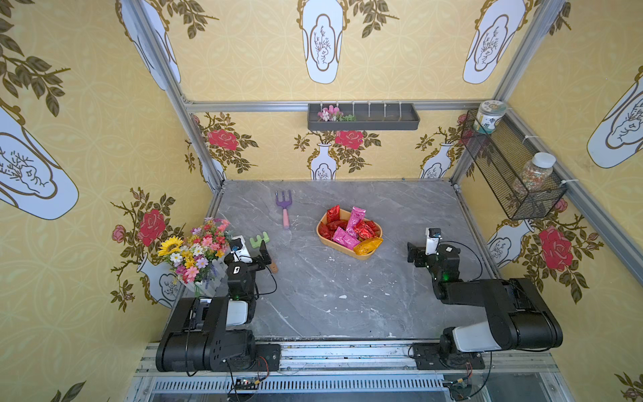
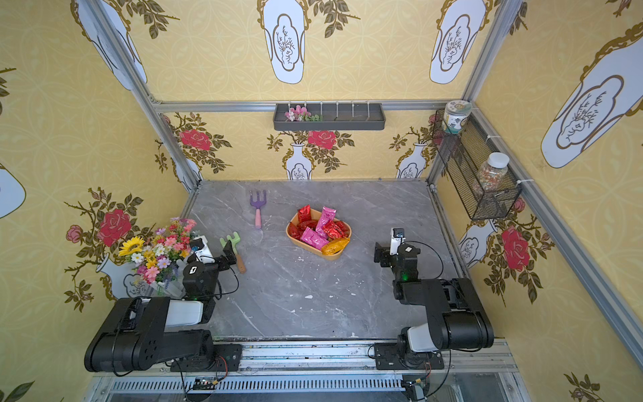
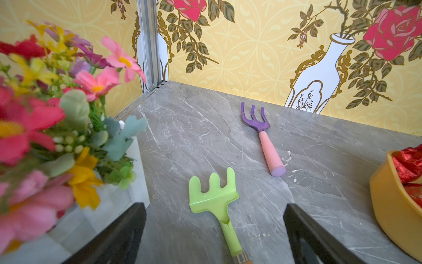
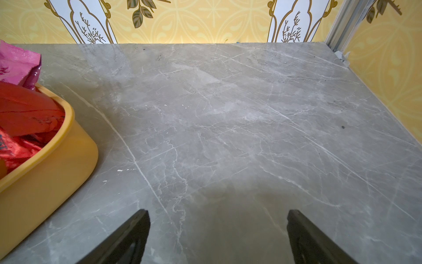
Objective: Take the tea bags out of the storage box
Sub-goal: Pick up the tea bag from the storage box.
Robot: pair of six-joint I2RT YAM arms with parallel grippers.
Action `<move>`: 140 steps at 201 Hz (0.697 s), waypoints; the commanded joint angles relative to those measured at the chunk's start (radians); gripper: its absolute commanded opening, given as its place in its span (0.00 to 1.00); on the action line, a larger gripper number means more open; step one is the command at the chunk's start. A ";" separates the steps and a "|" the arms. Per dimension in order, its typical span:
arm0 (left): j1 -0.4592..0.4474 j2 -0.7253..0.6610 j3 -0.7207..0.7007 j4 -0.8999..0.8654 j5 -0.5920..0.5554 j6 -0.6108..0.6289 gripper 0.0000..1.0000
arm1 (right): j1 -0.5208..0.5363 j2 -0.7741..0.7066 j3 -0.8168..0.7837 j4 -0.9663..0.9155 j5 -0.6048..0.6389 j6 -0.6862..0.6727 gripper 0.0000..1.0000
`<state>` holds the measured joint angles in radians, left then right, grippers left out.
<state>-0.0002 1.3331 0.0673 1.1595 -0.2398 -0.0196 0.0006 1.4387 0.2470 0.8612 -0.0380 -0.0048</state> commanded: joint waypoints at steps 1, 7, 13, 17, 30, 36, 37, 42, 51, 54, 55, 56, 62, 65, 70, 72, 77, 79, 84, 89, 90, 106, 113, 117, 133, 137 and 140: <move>0.001 0.004 0.008 0.041 -0.002 0.000 1.00 | -0.004 -0.001 0.003 0.016 -0.002 0.003 0.97; 0.001 0.003 0.008 0.042 0.001 0.000 1.00 | -0.013 0.000 0.006 0.012 -0.014 0.006 0.97; 0.002 0.003 0.006 0.040 -0.001 0.000 1.00 | -0.020 0.000 0.006 0.012 -0.024 0.008 0.97; 0.002 0.003 0.007 0.039 0.000 0.000 1.00 | -0.021 0.001 0.005 0.011 -0.026 0.009 0.97; 0.004 0.008 0.012 0.039 0.003 0.000 1.00 | -0.031 0.003 0.010 0.008 -0.046 0.014 0.97; 0.008 0.011 0.015 0.037 0.008 -0.005 1.00 | -0.043 0.004 0.010 0.011 -0.062 0.020 0.97; 0.009 0.011 0.015 0.036 0.009 -0.006 1.00 | -0.043 0.004 0.009 0.011 -0.064 0.020 0.97; 0.014 0.011 0.018 0.028 0.013 -0.008 1.00 | -0.049 0.004 0.008 0.012 -0.072 0.022 0.97; 0.025 0.012 0.025 0.014 0.027 -0.015 1.00 | -0.051 0.003 0.006 0.014 -0.078 0.023 0.97; 0.029 0.011 0.025 0.013 0.032 -0.017 1.00 | -0.053 0.003 0.007 0.014 -0.081 0.024 0.97; 0.032 0.013 0.027 0.013 0.035 -0.019 1.00 | -0.054 0.003 0.007 0.014 -0.082 0.024 0.97; 0.034 0.012 0.027 0.012 0.037 -0.019 1.00 | -0.055 0.003 0.007 0.015 -0.083 0.025 0.97; 0.039 0.013 0.028 0.011 0.049 -0.023 1.00 | -0.060 0.003 0.005 0.018 -0.092 0.027 0.97; 0.041 0.012 0.028 0.010 0.051 -0.024 1.00 | -0.063 0.003 0.005 0.019 -0.095 0.028 0.97; 0.041 0.007 0.025 0.011 0.051 -0.025 1.00 | -0.065 0.003 0.004 0.021 -0.100 0.029 0.97; 0.041 0.005 0.024 0.010 0.052 -0.025 1.00 | -0.065 0.003 0.004 0.021 -0.099 0.029 0.97; 0.041 -0.003 0.020 0.011 0.051 -0.024 1.00 | -0.064 0.003 0.006 0.021 -0.095 0.025 0.97; 0.038 -0.007 0.016 0.011 0.047 -0.025 1.00 | -0.062 0.002 0.005 0.022 -0.090 0.025 0.97; 0.027 -0.022 0.017 0.017 0.013 -0.021 1.00 | -0.055 -0.003 0.001 0.035 -0.071 0.033 0.97; 0.008 -0.048 0.028 -0.014 -0.026 -0.018 1.00 | -0.048 -0.030 -0.004 0.018 -0.038 0.041 0.97; 0.004 -0.056 0.030 -0.027 -0.029 -0.017 1.00 | -0.046 -0.038 -0.004 0.013 -0.030 0.040 0.97; -0.030 -0.196 0.091 -0.268 -0.048 -0.009 1.00 | -0.018 -0.218 0.010 -0.166 0.066 0.035 0.97; -0.044 -0.244 0.125 -0.363 -0.093 -0.035 1.00 | -0.010 -0.298 0.027 -0.252 0.083 0.035 0.97; -0.054 -0.271 0.148 -0.423 -0.127 -0.059 1.00 | -0.003 -0.345 0.037 -0.292 0.098 0.057 0.97; -0.078 -0.370 0.245 -0.665 -0.220 -0.198 1.00 | -0.003 -0.517 0.096 -0.482 0.170 0.248 0.97; -0.078 -0.392 0.269 -0.722 -0.232 -0.242 1.00 | -0.004 -0.550 0.114 -0.534 0.178 0.290 0.97; -0.079 -0.408 0.286 -0.764 -0.236 -0.271 1.00 | -0.006 -0.574 0.127 -0.572 0.188 0.323 0.97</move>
<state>-0.0639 1.0225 0.2550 0.7994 -0.3370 -0.0891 -0.0032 1.0294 0.3046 0.6048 0.0174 0.0841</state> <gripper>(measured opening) 0.998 0.971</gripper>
